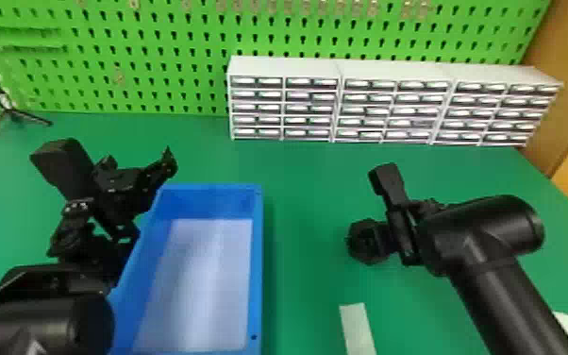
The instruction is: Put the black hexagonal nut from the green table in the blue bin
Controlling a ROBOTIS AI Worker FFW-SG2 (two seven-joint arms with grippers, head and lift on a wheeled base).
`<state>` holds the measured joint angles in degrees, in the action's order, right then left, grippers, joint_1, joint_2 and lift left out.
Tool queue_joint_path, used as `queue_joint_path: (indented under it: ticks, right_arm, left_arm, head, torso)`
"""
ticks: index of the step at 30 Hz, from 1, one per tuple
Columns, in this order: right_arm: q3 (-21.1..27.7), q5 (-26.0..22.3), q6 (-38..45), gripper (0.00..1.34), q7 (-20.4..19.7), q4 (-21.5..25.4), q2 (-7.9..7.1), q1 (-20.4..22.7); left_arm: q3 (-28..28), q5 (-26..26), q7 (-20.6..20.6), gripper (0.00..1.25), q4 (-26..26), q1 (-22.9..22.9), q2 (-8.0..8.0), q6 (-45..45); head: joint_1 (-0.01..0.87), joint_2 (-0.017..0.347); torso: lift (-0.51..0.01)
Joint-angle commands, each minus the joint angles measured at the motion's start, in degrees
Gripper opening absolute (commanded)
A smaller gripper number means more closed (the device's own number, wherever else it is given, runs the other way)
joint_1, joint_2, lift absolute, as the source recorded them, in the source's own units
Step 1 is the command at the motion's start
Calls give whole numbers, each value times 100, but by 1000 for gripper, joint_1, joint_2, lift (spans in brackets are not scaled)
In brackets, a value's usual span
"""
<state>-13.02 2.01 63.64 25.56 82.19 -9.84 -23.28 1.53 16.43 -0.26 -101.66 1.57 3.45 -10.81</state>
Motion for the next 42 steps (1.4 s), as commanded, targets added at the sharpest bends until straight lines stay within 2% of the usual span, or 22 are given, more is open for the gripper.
queue_joint_path:
  ticks: [1, 13, 24, 34, 37, 42]
  right_arm:
    - [-16, 10, -62, 348, 1, -1, 0, 8]
    - [1, 27, -124, 324, 1, 8, 18, 43]
    - [230, 502, -414, 324, 1, 403, 0, 131]
    - [1003, 704, -1574, 324, 1, 843, 35, 474]
    - [1223, 704, -2154, 324, -8, 966, 79, 597]
    - [1724, 572, -3279, 324, -16, 1107, 237, 843]
  left_arm:
    - [5, 9, 0, 1123, -3, -8, 7, 0]
    - [5, 9, 0, 1123, -3, -17, 7, 0]
    - [14, 18, 0, 1123, -3, -25, 7, 0]
    - [23, 26, 0, 1123, -3, -34, 7, 0]
    - [23, 26, 0, 1123, -3, -43, 7, 0]
    - [32, 18, 0, 1123, -3, -43, -2, 0]
  head:
    - [692, 8]
    - [692, 8]
    - [692, 8]
    - [692, 8]
    - [692, 8]
    - [692, 8]
  torso:
    - [-97]
    - [-97]
    - [-97]
    - [-97]
    - [-97]
    - [-97]
